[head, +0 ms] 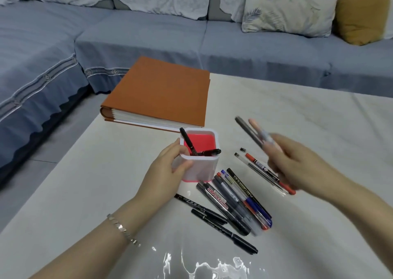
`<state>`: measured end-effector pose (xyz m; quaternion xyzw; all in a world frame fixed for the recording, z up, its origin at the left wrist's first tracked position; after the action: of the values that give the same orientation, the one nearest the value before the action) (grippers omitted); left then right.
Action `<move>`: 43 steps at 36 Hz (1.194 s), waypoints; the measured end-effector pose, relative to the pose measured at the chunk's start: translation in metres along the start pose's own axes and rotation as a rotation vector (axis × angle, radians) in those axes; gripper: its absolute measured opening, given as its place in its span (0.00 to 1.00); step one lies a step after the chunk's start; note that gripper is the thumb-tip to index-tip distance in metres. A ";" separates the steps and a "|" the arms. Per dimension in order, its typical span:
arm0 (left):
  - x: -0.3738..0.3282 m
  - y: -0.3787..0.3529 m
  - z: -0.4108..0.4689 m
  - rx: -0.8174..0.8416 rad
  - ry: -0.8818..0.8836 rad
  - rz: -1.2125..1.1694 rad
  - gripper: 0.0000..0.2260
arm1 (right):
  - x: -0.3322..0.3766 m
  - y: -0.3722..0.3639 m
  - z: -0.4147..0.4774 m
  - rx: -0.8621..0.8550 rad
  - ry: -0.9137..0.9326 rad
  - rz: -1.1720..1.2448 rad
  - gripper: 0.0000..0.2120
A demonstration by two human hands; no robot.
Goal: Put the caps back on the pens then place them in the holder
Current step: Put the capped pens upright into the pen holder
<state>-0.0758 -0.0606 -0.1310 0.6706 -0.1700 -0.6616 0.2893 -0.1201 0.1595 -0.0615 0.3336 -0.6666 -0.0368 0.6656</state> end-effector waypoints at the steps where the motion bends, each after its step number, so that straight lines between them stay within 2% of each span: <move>1: -0.001 0.000 -0.001 -0.002 -0.001 -0.002 0.05 | 0.013 0.001 0.004 0.029 0.018 -0.026 0.09; 4: -0.001 0.000 -0.001 -0.004 -0.004 0.007 0.05 | 0.036 -0.014 0.021 0.204 -0.037 -0.138 0.11; 6: -0.002 -0.001 -0.001 -0.004 -0.006 0.017 0.06 | 0.045 -0.032 0.030 0.331 -0.054 -0.316 0.14; 8: -0.002 0.000 -0.001 -0.009 -0.006 0.024 0.06 | 0.052 -0.050 0.041 0.386 -0.015 -0.527 0.18; 12: -0.005 0.001 -0.002 -0.018 -0.025 0.029 0.09 | 0.060 -0.069 0.063 0.313 0.064 -0.794 0.11; 14: -0.005 0.002 -0.002 -0.022 -0.030 0.023 0.09 | 0.063 -0.072 0.070 0.245 0.086 -0.815 0.14; 16: -0.005 0.002 -0.002 -0.023 -0.037 0.016 0.10 | 0.067 -0.070 0.072 0.175 0.130 -0.770 0.23; 17: -0.006 0.002 -0.002 -0.023 -0.044 0.016 0.09 | 0.070 -0.068 0.070 0.146 0.162 -0.726 0.24; 20: -0.006 0.002 -0.001 -0.027 -0.055 0.023 0.10 | 0.074 -0.054 0.052 0.054 0.281 -0.572 0.18; 22: -0.006 0.002 -0.001 -0.028 -0.058 0.028 0.11 | 0.065 -0.036 0.036 -0.070 0.303 -0.474 0.14; 25: -0.005 0.000 -0.001 -0.024 -0.055 0.019 0.08 | 0.026 -0.017 0.019 -0.171 0.174 -0.433 0.09; 28: -0.005 -0.001 -0.001 -0.025 -0.058 0.015 0.05 | -0.037 -0.032 0.007 -0.005 -0.116 -0.515 0.10; 30: -0.006 0.000 -0.002 -0.029 -0.062 0.016 0.06 | -0.066 -0.048 -0.001 0.089 -0.220 -0.617 0.13; 32: -0.006 0.000 -0.002 -0.025 -0.064 0.028 0.06 | -0.080 -0.060 -0.005 0.122 -0.253 -0.683 0.15; 37: -0.008 -0.001 -0.002 -0.022 -0.065 0.032 0.07 | -0.092 -0.065 -0.003 0.101 -0.332 -0.640 0.16; 39: -0.009 0.000 -0.002 -0.026 -0.073 0.036 0.06 | -0.096 -0.067 -0.003 0.110 -0.352 -0.655 0.15; 42: -0.009 -0.001 -0.002 -0.030 -0.071 0.034 0.04 | -0.100 -0.069 -0.004 0.120 -0.385 -0.580 0.08; 43: -0.009 0.000 -0.002 -0.033 -0.071 0.033 0.06 | -0.100 -0.070 -0.003 0.130 -0.395 -0.550 0.09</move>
<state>-0.0743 -0.0545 -0.1243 0.6389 -0.1799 -0.6830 0.3049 -0.1005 0.1564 -0.1822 0.5291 -0.6684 -0.2363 0.4663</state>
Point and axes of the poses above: each hand's wrist, its own z-axis towards the middle knuckle, its own y-axis out of the back of the hand, x = y × z, the point moved 7 cm from there along z, towards the middle knuckle, and after that the axes turned 11 degrees about z, right-handed, at the moved point
